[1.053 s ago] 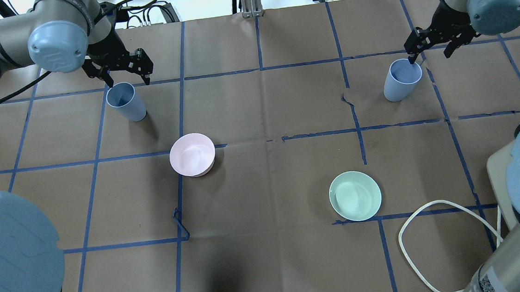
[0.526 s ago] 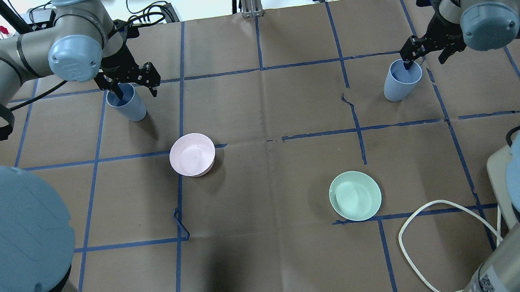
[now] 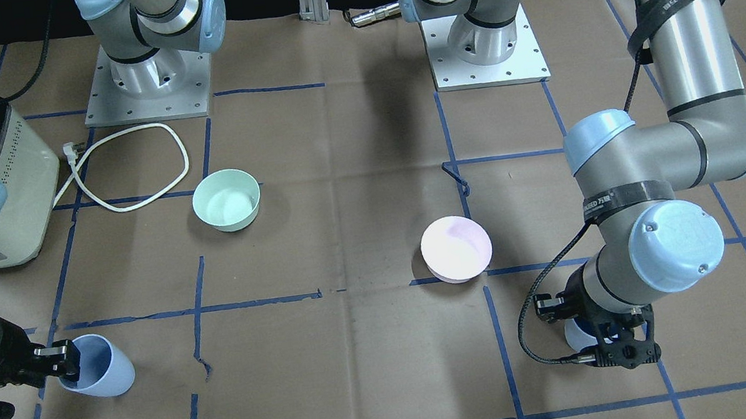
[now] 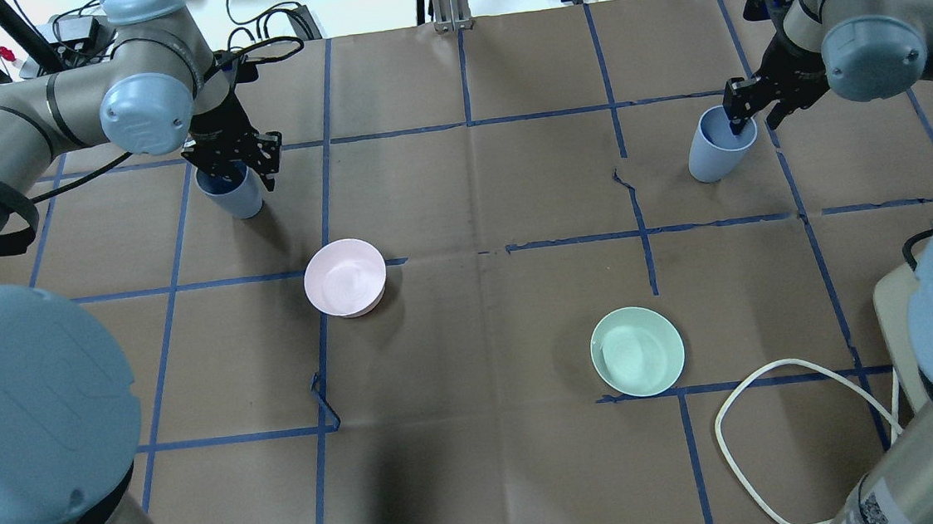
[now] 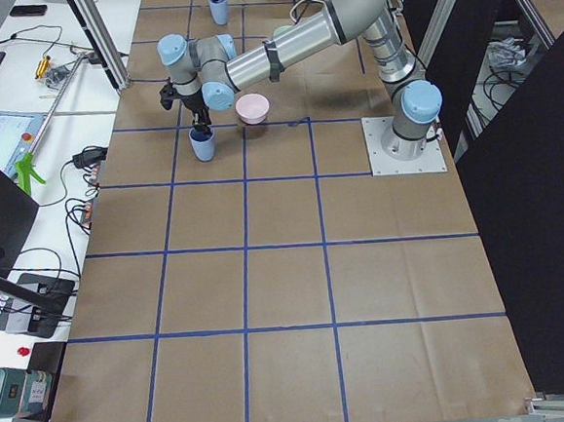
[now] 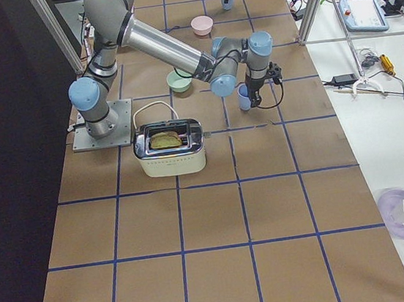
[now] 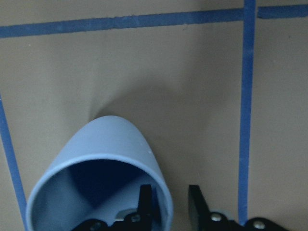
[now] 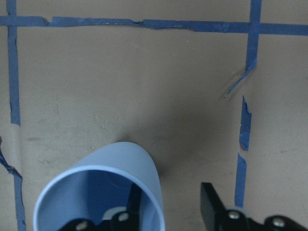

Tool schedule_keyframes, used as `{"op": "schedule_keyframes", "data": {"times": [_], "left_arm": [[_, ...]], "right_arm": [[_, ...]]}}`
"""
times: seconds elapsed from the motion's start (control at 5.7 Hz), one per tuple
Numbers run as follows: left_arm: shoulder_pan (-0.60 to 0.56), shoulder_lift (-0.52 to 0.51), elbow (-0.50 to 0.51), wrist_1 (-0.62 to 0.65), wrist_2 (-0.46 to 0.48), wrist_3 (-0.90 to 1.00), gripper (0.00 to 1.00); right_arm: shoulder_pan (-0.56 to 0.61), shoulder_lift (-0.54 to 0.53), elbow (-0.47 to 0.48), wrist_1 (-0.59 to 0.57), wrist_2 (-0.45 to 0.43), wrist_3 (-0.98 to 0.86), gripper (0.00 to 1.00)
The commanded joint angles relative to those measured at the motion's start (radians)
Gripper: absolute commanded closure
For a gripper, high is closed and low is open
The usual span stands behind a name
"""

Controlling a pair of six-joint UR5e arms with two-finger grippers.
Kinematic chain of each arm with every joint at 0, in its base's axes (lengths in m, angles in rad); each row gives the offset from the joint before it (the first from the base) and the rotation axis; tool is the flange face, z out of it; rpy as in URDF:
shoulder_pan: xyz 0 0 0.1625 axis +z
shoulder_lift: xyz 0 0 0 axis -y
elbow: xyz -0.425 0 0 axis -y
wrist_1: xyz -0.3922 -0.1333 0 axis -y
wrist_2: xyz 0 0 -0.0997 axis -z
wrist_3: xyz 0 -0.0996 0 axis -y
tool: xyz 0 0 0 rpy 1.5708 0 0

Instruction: Stack blue cups with both arms

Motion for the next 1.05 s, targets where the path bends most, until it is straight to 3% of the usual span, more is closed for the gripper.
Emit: {"op": "schedule_keyframes", "data": {"times": [0.0,0.35,0.53,0.88], "left_arm": [[-0.003,0.008,0.005,-0.001,0.003,-0.002,1.0],[-0.047,0.034,0.028,-0.011,0.024,-0.026,1.0],[-0.13,0.036,0.061,-0.005,0.015,-0.073,1.0],[-0.337,-0.041,0.167,0.007,0.024,-0.312,0.99]], "right_arm": [[0.0,-0.005,-0.004,0.0,0.016,0.006,0.92],[0.0,-0.011,-0.01,0.003,0.018,0.015,0.92],[0.011,-0.053,-0.051,0.028,0.012,0.063,0.91],[0.017,-0.133,-0.238,0.388,0.01,0.11,0.9]]}}
